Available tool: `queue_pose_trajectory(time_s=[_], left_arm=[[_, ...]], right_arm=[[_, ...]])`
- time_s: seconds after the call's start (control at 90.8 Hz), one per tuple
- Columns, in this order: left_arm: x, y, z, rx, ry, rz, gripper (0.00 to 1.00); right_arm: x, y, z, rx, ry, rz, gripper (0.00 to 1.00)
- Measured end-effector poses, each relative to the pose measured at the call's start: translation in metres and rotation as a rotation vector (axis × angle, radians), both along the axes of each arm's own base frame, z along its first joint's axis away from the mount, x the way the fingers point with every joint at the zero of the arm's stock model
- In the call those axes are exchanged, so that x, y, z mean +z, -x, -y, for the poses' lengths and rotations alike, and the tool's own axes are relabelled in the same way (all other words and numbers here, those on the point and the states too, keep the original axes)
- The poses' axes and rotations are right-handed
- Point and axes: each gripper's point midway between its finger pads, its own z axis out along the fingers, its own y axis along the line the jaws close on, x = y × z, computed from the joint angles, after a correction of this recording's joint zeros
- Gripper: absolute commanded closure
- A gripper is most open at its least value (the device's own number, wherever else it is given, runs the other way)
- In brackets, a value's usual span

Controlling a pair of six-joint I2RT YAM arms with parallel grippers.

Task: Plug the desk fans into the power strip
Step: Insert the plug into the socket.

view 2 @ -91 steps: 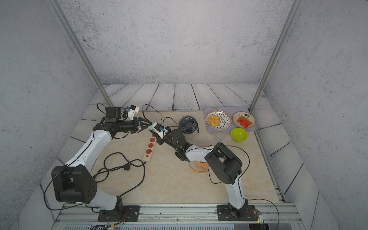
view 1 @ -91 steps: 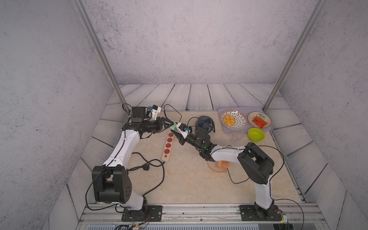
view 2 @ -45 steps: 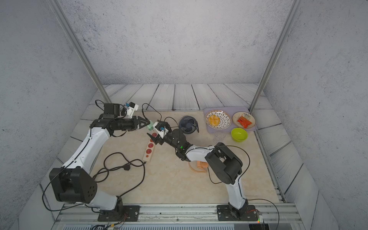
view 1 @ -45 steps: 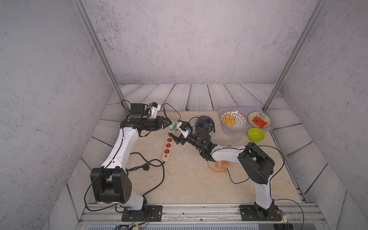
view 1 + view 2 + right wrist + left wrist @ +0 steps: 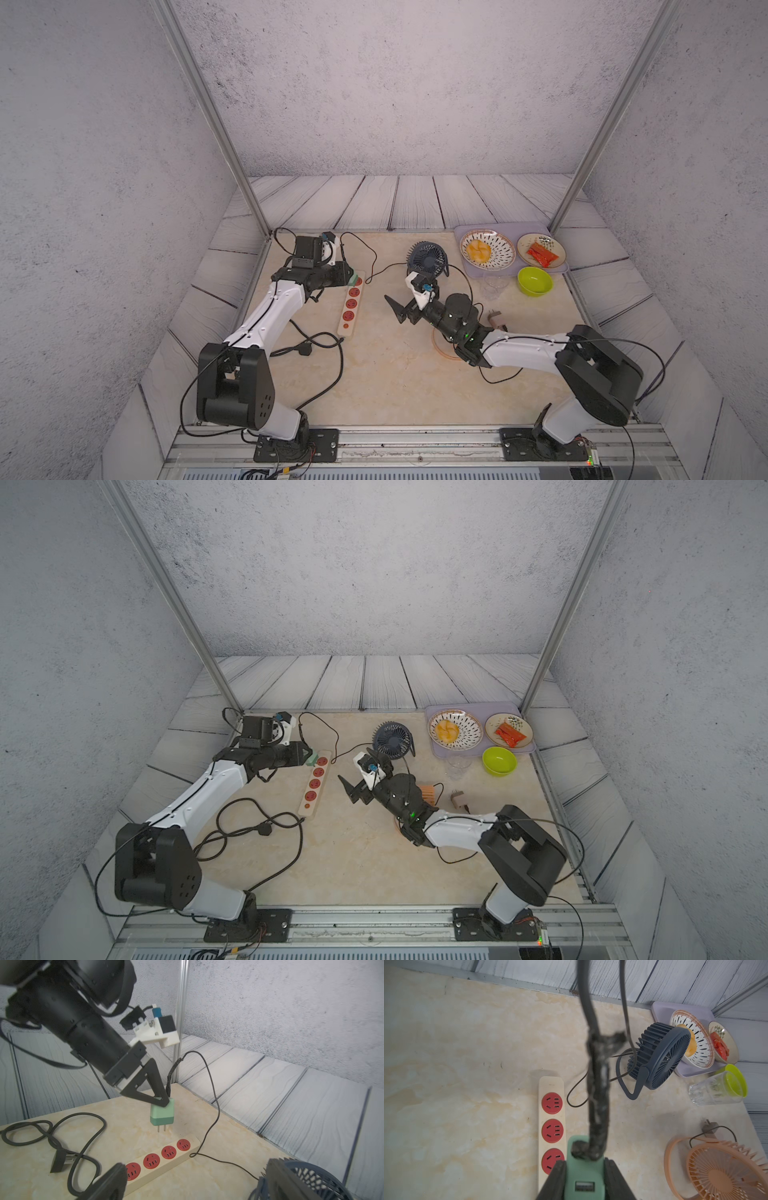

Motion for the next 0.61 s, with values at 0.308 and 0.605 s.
queue_pose_trajectory(time_s=[0.308, 0.605], left_arm=[[-0.055, -0.029, -0.009, 0.089, -0.118, -0.022, 1.00], [-0.066, -0.050, -0.003, 0.095, -0.109, 0.035, 1.00]], right_arm=[[0.020, 0.027, 0.077, -0.172, -0.015, -0.030, 0.01], [-0.004, 0.037, 0.114, -0.275, 0.033, -0.082, 0.01]])
